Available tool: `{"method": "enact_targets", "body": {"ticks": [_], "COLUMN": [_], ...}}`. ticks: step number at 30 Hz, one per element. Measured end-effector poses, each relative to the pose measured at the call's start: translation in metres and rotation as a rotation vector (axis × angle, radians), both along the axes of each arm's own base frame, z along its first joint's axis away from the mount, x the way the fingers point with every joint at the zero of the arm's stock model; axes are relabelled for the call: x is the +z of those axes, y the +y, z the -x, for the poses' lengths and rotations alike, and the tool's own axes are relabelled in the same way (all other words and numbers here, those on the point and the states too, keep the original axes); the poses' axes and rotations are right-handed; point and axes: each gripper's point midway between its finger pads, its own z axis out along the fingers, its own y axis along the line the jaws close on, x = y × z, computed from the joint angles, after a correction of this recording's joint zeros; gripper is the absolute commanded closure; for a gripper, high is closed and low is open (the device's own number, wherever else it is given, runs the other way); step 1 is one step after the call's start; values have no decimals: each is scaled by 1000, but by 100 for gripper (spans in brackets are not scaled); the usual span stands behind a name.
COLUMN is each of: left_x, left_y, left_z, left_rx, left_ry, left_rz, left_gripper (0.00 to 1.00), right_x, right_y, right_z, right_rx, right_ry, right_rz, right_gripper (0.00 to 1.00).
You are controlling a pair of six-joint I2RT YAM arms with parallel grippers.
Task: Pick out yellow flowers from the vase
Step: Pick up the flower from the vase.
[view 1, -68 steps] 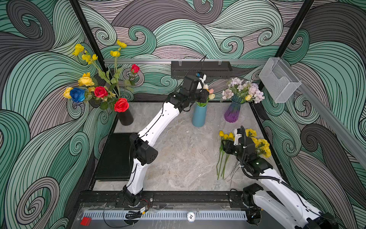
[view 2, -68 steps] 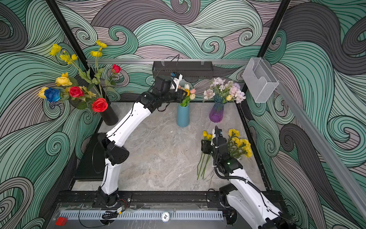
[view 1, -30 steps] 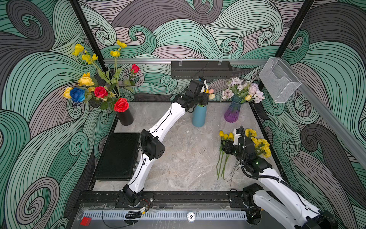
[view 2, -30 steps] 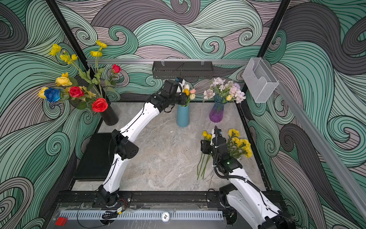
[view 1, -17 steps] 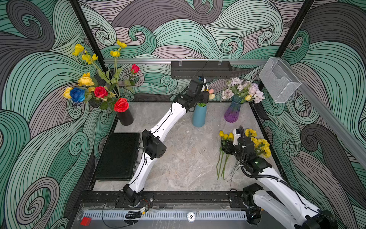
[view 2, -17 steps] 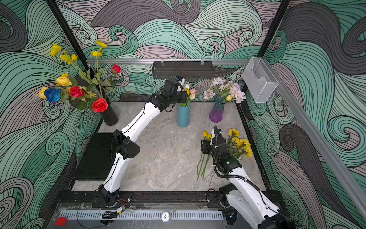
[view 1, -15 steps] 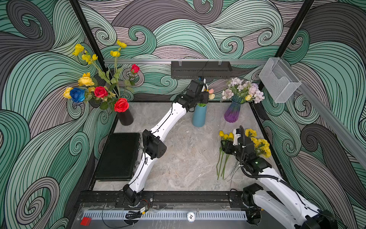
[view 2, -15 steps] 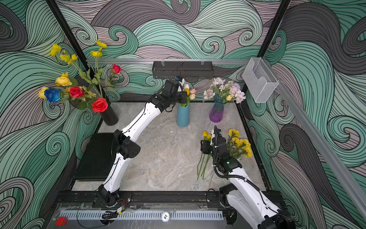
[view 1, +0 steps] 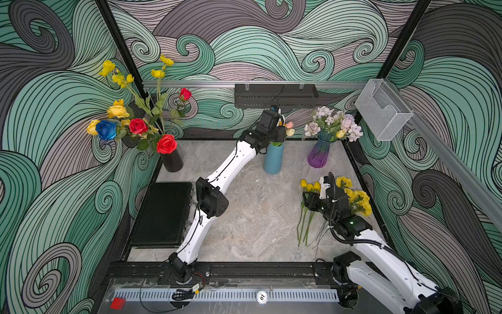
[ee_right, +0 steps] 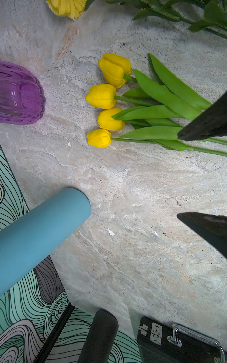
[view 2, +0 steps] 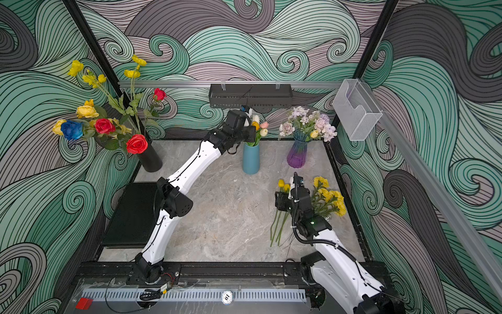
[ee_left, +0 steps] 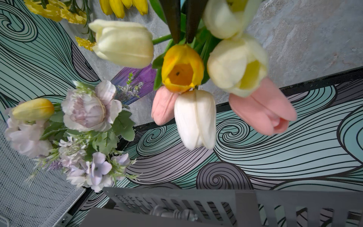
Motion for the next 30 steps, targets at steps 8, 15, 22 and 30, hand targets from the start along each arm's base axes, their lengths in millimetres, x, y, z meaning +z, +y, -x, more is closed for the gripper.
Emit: {"method": "enact_targets", "body": {"ticks": [8, 15, 22, 30], "left_x": [-12, -10, -7, -17], "left_y": [-11, -9, -4, -2], "left_z": [3, -2, -9, -18], "left_rx": [-58, -45, -7, 25], "left_ry": [18, -12, -43, -63], "left_rz": [6, -7, -18, -49], "left_gripper": [87, 86, 82, 81], "right_x": [0, -1, -1, -1], "right_y": [0, 0, 0, 0], "right_z": [0, 0, 0, 0], "right_rx": [0, 0, 0, 0], "right_ry": [0, 1, 1, 0], "right_rz": [0, 0, 0, 0], "right_gripper": [42, 41, 41, 41]}}
